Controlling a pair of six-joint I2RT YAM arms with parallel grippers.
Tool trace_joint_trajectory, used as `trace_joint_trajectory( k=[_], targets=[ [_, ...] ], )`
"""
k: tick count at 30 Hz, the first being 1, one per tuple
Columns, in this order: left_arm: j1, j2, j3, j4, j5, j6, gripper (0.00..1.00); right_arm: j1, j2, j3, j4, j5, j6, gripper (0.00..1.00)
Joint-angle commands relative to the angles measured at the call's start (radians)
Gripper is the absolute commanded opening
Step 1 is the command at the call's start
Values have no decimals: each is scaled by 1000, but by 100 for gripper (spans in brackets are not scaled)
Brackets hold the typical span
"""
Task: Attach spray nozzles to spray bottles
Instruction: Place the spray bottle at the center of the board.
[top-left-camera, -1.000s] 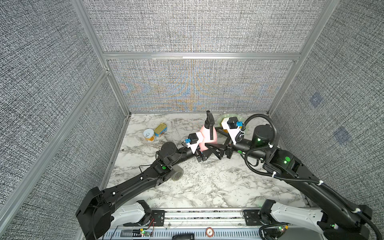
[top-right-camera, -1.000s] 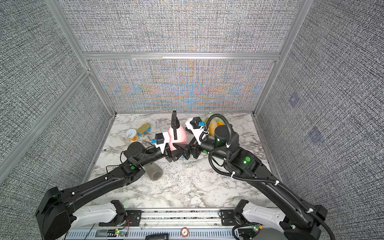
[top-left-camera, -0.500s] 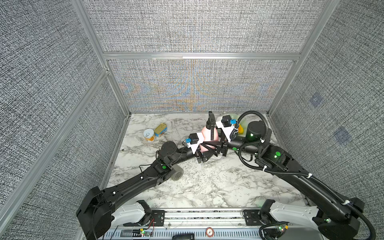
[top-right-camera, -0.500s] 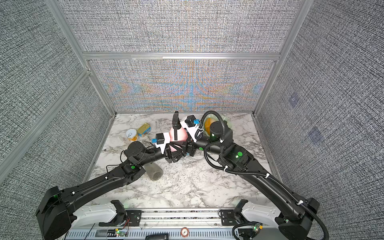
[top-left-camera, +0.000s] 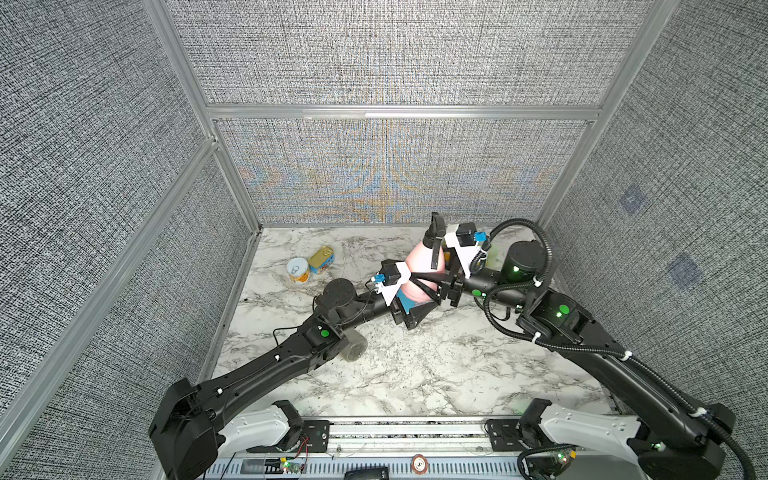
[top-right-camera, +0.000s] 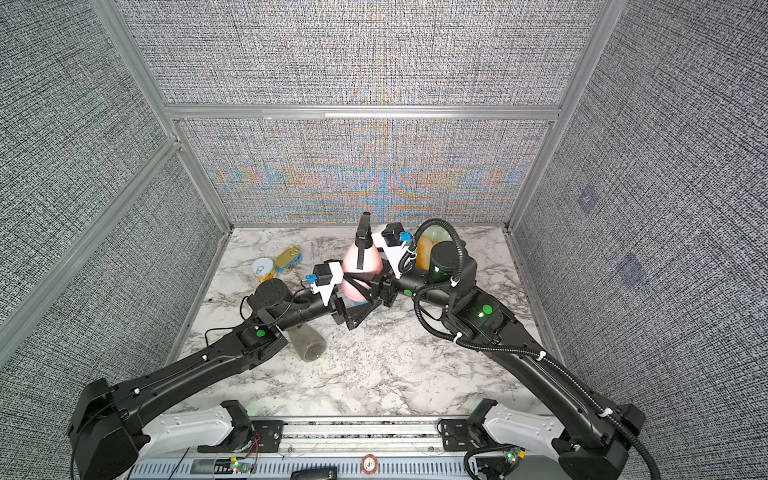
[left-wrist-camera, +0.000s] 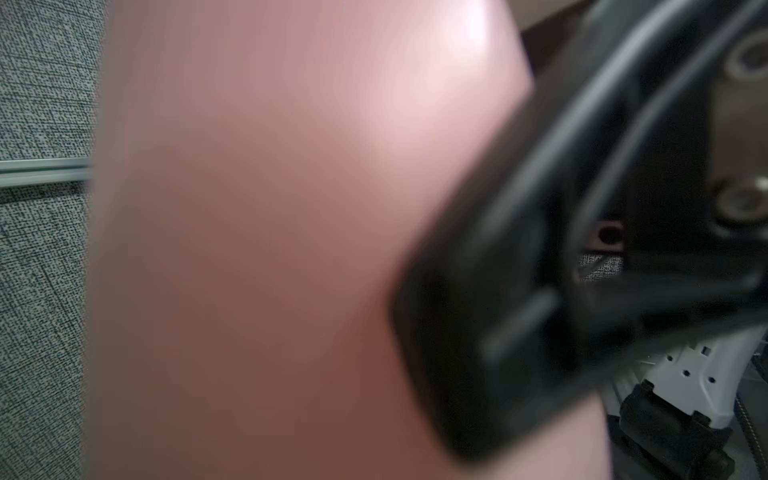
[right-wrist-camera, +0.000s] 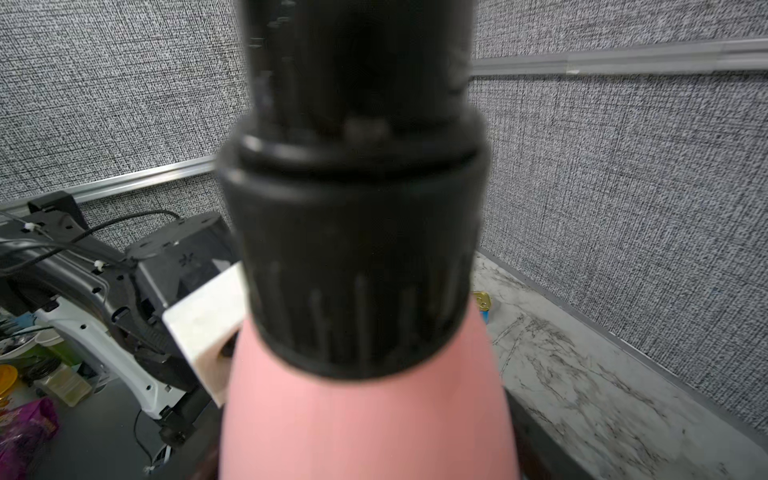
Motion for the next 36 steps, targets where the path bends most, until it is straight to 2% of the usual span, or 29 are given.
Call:
trace_joint_trajectory(
  k=[1, 4, 7, 10, 15, 18, 21, 24, 30, 36],
  targets=[
    [1, -69, -59, -79, -41, -17, 99, -14, -1, 19, 33, 74, -8, 73],
    [1, -178, -160, -58, -100, -66, 99, -27, -3, 13, 39, 125, -22, 74],
    [1, -293, -241, -74, -247, -108, 99, -36, -14, -38, 72, 227, -42, 74],
    [1, -409, -320, -79, -504, -183, 99, -37, -43, -165, 164, 373, -35, 74],
    [2, -577, -421, -142, -956, -361, 99, -38, -85, -471, 385, 576, 24, 74],
    [2, -613, -429, -237, -1129, -462, 99, -38, -86, -641, 542, 675, 29, 74],
    [2, -591, -407, -301, -1170, -481, 99, -38, -52, -792, 723, 777, 23, 74],
    [4, -548, -382, -359, -1222, -516, 99, -45, 39, -868, 882, 828, 33, 74],
    [11, -548, -398, -369, -1224, -549, 100, -99, 307, -872, 1036, 834, 128, 74],
    [17, -590, -439, -365, -1219, -567, 99, -110, 515, -839, 1184, 837, 181, 74]
  ],
)
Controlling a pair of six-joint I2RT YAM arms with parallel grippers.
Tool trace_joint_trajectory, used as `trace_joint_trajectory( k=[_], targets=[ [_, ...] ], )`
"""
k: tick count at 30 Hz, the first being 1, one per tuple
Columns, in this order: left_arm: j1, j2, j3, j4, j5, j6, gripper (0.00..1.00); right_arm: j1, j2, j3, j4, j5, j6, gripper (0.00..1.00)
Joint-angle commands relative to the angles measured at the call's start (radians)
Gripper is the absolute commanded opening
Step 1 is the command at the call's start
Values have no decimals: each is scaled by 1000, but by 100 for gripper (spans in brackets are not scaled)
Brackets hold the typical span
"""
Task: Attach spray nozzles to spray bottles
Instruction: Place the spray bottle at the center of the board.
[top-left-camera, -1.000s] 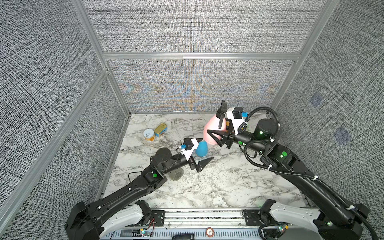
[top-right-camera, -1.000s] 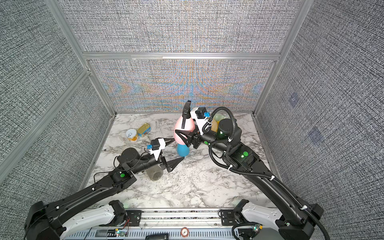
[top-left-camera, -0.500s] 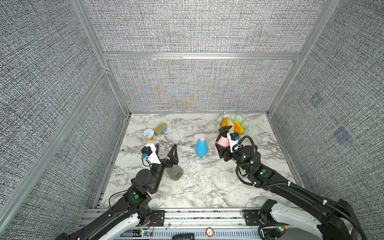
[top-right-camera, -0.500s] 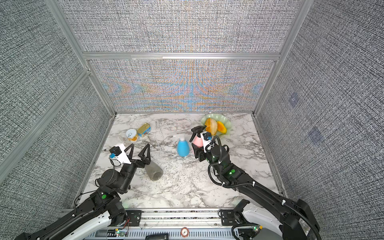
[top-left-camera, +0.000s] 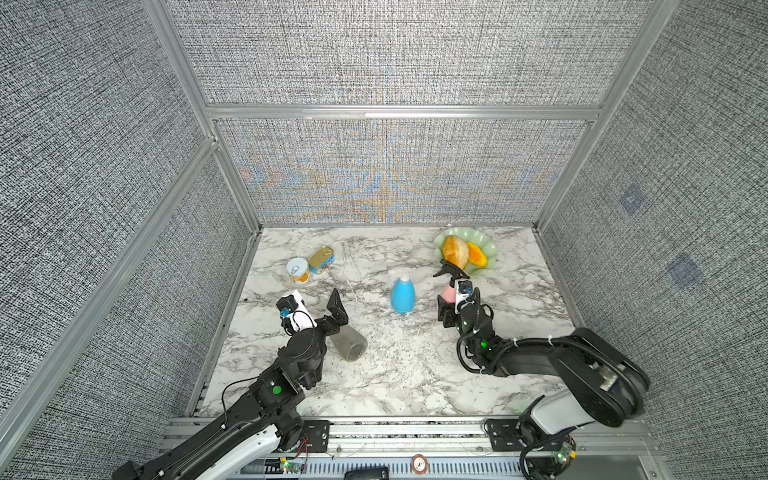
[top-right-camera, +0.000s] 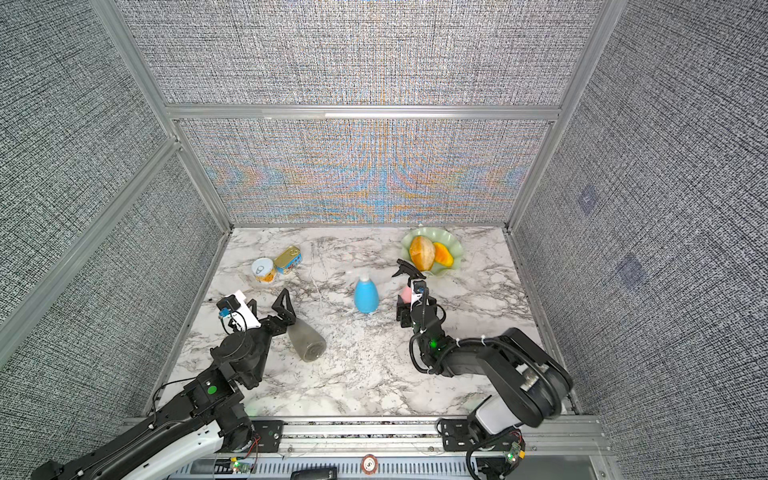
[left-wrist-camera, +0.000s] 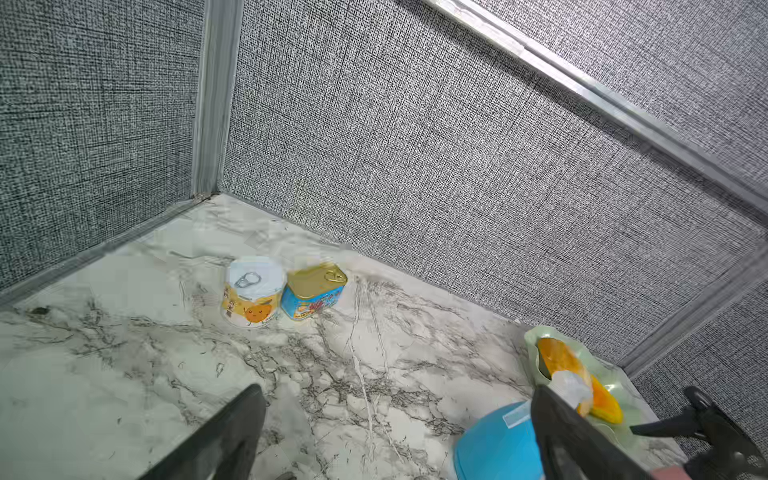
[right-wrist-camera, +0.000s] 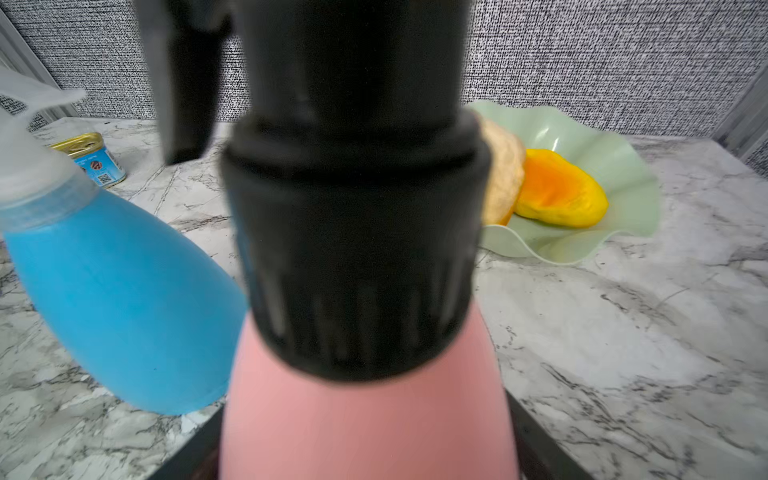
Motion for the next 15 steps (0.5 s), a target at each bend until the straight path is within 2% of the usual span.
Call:
trace_joint_trajectory(
  k=[1, 7, 15],
  targets=[
    [4, -18, -12, -2, -10, -22, 100, -3, 77, 18, 177, 22, 58, 74],
    [10, -47, -26, -6, -15, -14, 99, -4, 190, 37, 268, 80, 59, 75],
    [20, -80, -69, 54, -7, 2, 100, -5, 294, 70, 337, 97, 67, 78]
  ],
)
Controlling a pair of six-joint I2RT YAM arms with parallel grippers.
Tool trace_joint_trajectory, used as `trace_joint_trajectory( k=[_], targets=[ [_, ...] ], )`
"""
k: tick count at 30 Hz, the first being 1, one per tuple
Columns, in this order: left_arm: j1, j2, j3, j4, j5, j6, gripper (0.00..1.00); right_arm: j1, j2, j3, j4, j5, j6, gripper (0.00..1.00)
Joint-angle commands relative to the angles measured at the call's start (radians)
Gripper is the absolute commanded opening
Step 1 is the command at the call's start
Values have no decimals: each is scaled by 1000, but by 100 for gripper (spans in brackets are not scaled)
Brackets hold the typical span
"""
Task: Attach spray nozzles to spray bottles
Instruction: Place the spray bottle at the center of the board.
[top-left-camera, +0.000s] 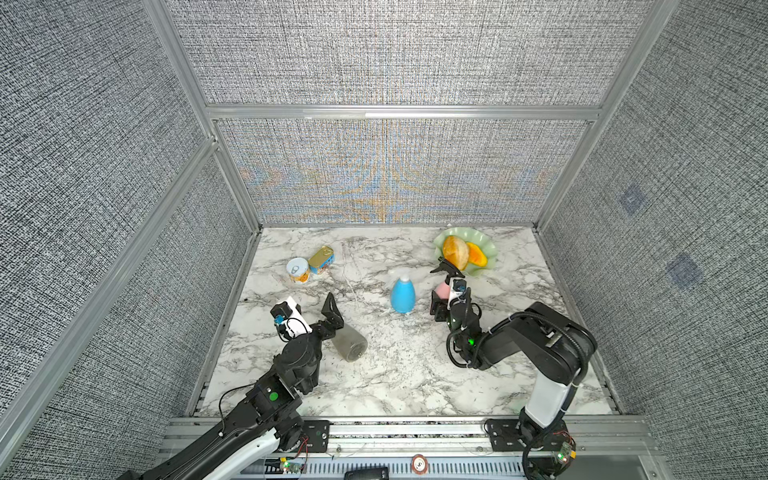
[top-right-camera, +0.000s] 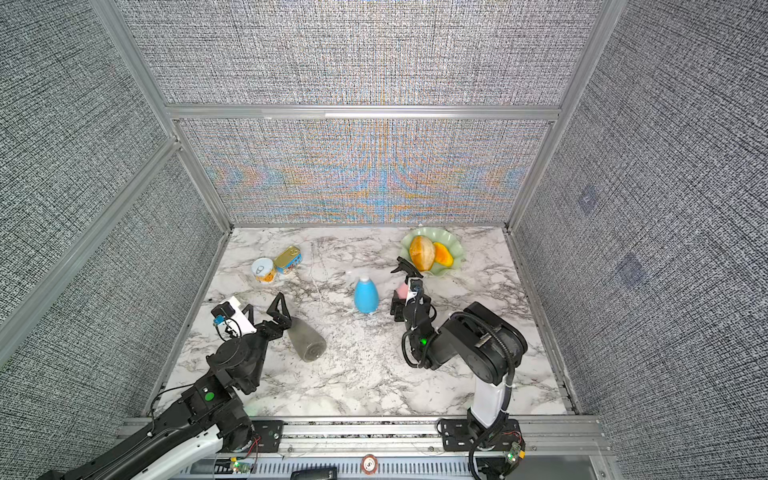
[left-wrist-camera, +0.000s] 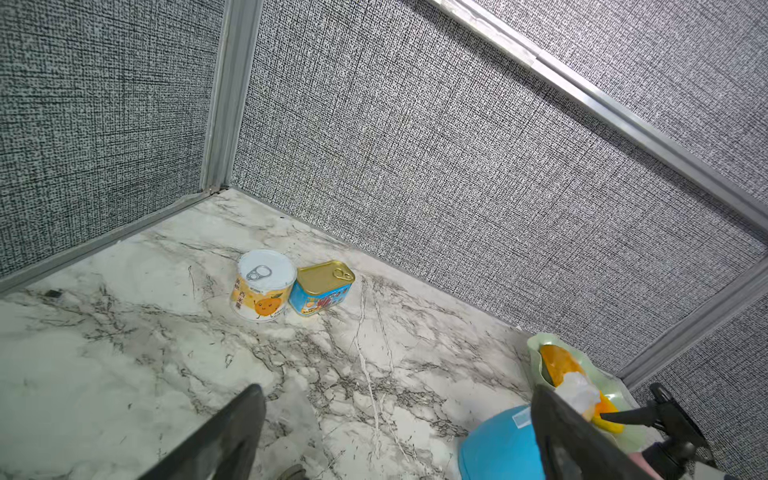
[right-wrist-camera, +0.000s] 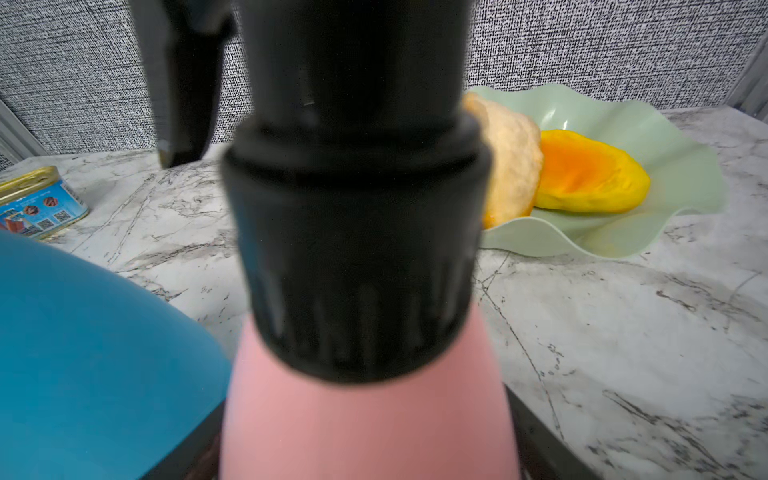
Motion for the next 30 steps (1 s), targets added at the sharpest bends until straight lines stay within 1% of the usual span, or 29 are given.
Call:
trace_joint_trajectory(
  k=[1, 4, 8, 12, 20, 23, 25, 27, 30],
  targets=[
    [7, -10, -3, 43, -4, 21, 100, 1, 23, 8, 80, 40, 6, 79],
    [14, -3, 12, 28, 3, 30, 100, 2, 53, 32, 70, 58, -29, 81],
    [24, 10, 31, 15, 11, 43, 100, 2, 82, 49, 64, 60, -53, 88],
    [37, 21, 40, 15, 38, 38, 100, 0, 60, 50, 23, 55, -43, 93],
    [55, 56, 69, 9, 74, 34, 100, 2, 6, 10, 40, 16, -23, 94],
    [57, 55, 77, -4, 80, 29, 100, 3, -21, -27, 46, 4, -14, 95],
    [60, 53, 86, -21, 77, 28, 99, 8, -53, -64, 58, -8, -10, 99],
    [65, 58, 104, -67, 67, 9, 99, 18, -95, -103, 54, -10, -14, 99],
    [99, 108, 182, -252, 34, -102, 100, 46, -186, -161, 35, 18, -19, 99]
  ],
)
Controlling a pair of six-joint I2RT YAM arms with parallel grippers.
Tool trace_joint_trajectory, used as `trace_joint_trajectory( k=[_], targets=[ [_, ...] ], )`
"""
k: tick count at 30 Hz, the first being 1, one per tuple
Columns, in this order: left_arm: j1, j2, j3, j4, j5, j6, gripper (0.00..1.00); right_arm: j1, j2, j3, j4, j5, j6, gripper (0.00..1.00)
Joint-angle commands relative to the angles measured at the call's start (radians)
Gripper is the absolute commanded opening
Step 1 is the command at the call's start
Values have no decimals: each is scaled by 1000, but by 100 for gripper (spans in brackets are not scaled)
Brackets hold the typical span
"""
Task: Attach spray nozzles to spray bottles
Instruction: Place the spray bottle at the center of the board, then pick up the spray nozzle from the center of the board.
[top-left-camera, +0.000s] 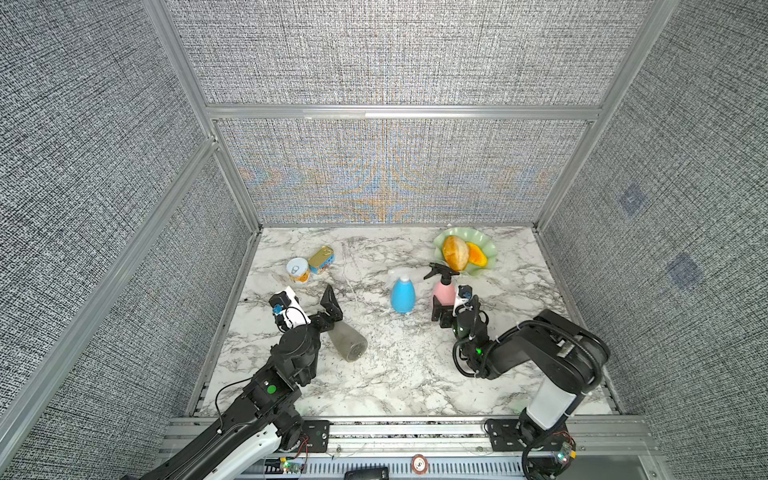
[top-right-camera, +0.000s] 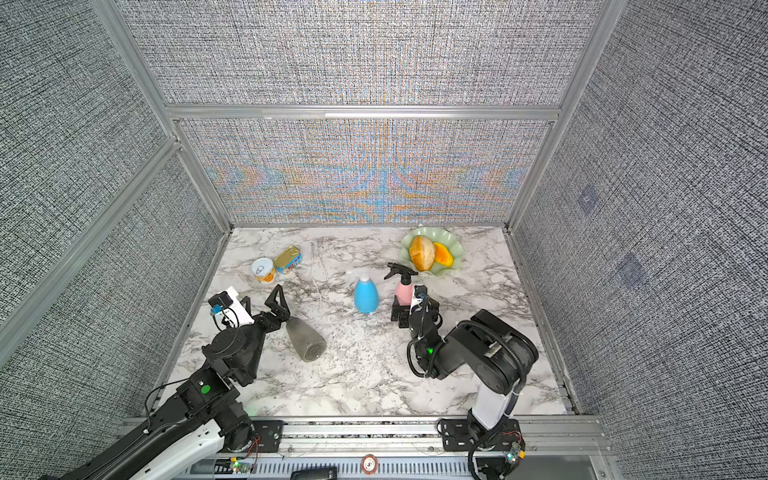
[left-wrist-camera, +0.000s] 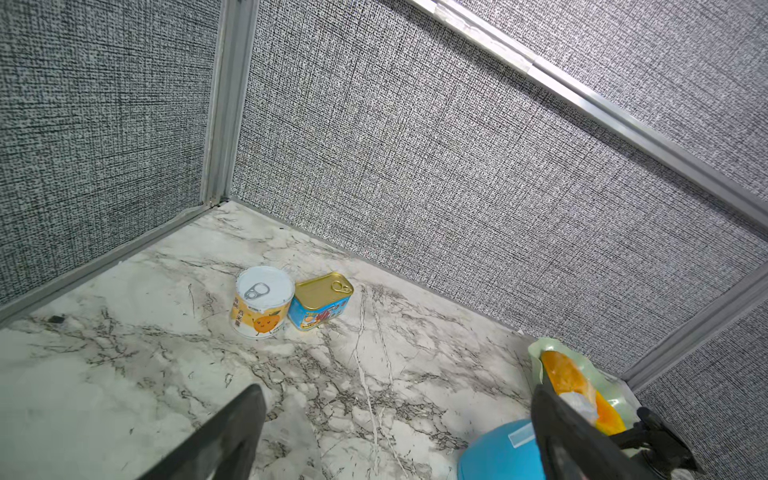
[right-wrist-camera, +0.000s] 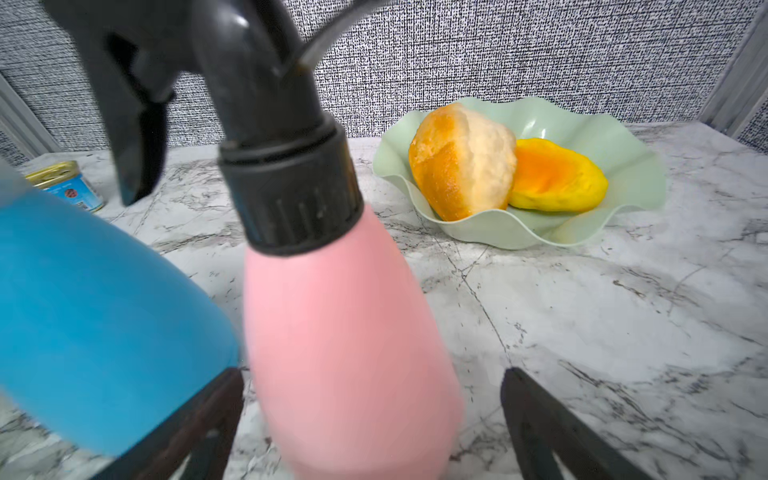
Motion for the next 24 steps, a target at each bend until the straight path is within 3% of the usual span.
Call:
trace_joint_trajectory(
  k=[1, 6, 10, 13, 17, 24],
  targets=[
    [42, 51, 71, -223, -23, -140, 100, 32, -88, -43, -10, 49, 1, 99],
    [205, 118, 129, -338, 149, -192, 91, 108, -367, -88, -262, 171, 36, 99],
    [448, 207, 141, -369, 440, -201, 85, 105, -623, 4, -761, 186, 246, 99],
    [584, 324, 158, -396, 620, -180, 71, 98, -732, 86, -997, 144, 295, 97],
    [623, 502, 242, -500, 605, -120, 57, 87, -814, 202, -1206, 79, 304, 95],
    [634, 669, 223, -544, 679, -61, 63, 84, -953, 242, -1272, 25, 279, 95]
  ],
)
